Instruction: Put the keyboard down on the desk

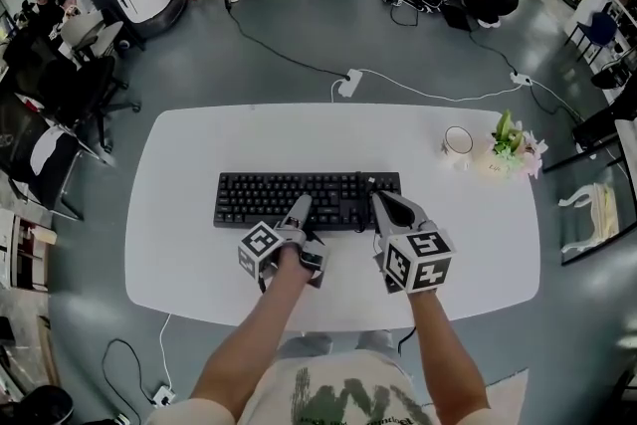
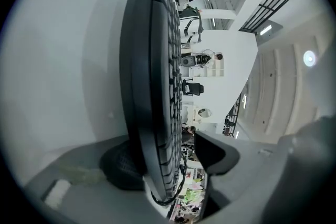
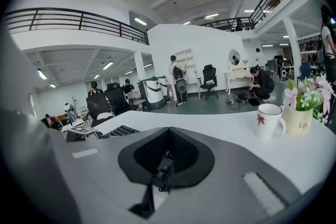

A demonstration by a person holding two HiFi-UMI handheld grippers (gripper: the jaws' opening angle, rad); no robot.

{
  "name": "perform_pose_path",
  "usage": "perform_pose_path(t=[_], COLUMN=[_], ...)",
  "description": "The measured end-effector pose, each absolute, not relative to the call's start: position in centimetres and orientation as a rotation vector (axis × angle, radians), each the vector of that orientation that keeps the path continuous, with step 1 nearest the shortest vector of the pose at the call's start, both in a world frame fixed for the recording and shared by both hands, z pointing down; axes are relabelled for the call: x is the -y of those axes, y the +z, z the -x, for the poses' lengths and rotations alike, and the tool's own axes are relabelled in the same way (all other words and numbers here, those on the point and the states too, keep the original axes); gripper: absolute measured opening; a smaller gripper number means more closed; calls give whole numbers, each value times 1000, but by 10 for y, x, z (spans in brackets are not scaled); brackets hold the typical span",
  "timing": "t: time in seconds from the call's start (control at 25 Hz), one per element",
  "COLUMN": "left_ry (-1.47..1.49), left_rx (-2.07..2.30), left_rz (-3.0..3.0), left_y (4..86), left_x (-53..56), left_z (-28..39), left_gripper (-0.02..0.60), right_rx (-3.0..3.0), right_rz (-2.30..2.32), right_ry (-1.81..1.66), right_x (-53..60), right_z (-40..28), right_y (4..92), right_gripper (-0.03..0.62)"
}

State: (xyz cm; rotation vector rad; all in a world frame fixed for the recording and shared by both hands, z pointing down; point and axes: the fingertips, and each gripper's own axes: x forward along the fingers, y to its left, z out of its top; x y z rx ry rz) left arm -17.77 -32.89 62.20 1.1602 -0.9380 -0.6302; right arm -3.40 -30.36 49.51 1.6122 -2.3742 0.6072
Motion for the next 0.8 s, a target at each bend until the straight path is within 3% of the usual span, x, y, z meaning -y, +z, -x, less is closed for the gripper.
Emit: perform_pose_path(t=[0.8], left_ry=[-418], left_rx=[975], left_rz=[-1004], left_y=[626], left_x=[321], left_z=[173], left_gripper=[357], right_rx=[2381], right_rz=[-1596], right_ry=[618], right_x=[298], right_z=[29], right_y=[495], right_gripper=[0])
